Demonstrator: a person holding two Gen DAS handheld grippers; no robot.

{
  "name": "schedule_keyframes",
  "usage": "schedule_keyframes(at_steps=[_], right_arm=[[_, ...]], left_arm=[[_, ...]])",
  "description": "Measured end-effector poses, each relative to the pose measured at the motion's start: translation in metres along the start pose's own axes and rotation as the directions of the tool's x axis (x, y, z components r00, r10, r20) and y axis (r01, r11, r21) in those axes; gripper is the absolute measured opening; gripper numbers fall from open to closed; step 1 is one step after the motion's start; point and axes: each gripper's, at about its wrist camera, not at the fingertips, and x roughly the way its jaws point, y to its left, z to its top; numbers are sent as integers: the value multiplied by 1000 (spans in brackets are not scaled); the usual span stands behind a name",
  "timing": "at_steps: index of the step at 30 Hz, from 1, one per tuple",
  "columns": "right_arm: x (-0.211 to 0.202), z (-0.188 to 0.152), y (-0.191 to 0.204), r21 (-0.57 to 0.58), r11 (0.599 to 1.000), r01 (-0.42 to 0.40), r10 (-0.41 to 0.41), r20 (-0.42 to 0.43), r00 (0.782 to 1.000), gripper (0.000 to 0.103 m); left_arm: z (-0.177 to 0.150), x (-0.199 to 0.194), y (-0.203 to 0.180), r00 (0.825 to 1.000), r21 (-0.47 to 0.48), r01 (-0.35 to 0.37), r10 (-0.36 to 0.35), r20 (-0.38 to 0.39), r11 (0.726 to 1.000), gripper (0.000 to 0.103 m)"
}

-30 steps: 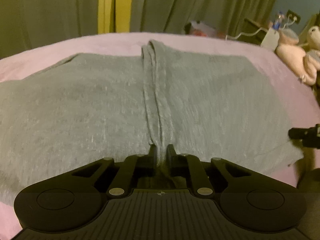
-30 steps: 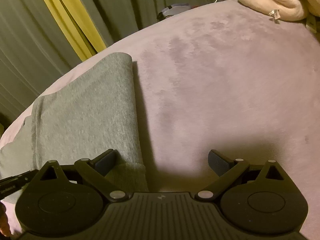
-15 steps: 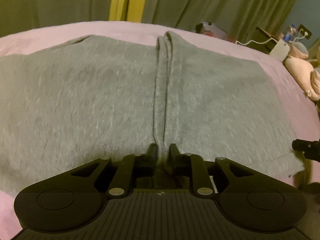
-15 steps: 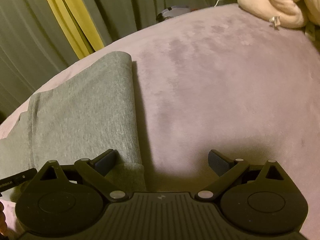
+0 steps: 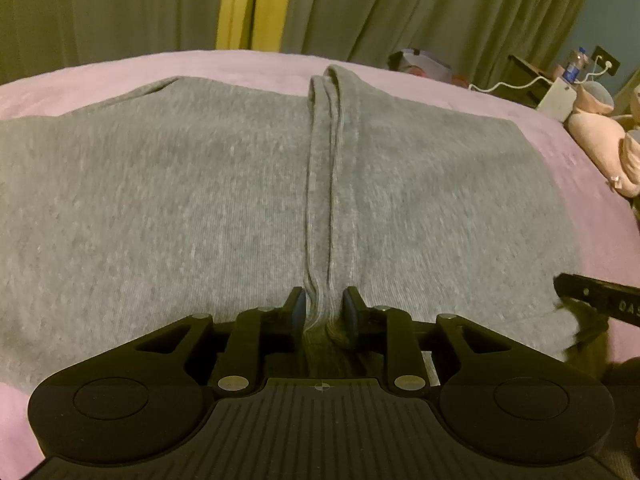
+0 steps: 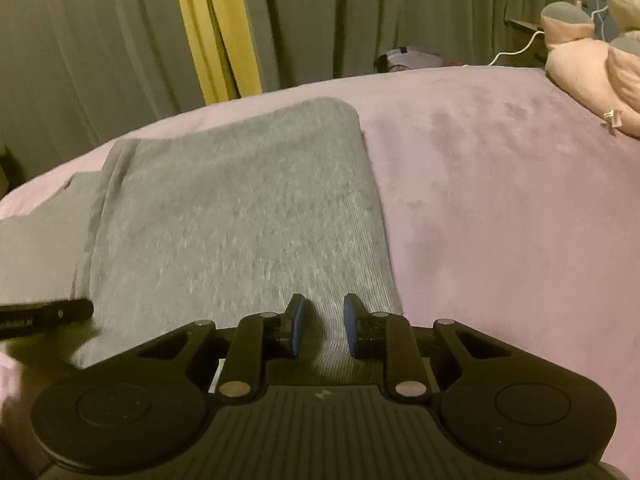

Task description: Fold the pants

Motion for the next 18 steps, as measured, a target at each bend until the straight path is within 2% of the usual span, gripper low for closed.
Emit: schedule_keyframes(at_steps=[1, 6, 11, 14, 18], right_arm=[[1, 0, 1, -5, 1000, 4, -4, 1, 1000, 19], [-2, -5, 1, -2, 1000, 6, -6, 24, 1000, 19], [0, -1, -2, 42, 999, -3, 1, 44, 999, 18], [2, -2, 0, 39, 999, 11, -13, 64, 998, 18], [9, -1, 2, 30, 999, 24, -26, 85, 996, 19]], left_arm=[[0, 0, 0, 1000, 1, 7, -7, -2, 1000, 34], [-2, -1, -6, 1000, 42, 4, -4, 3, 999, 41], [-3, -7, -6, 1000, 35, 6, -6, 16, 999, 54], [-1, -15, -1, 999, -9, -24, 24, 46, 1000, 59], [6, -26, 22, 992, -148, -69, 83, 96, 987, 76]])
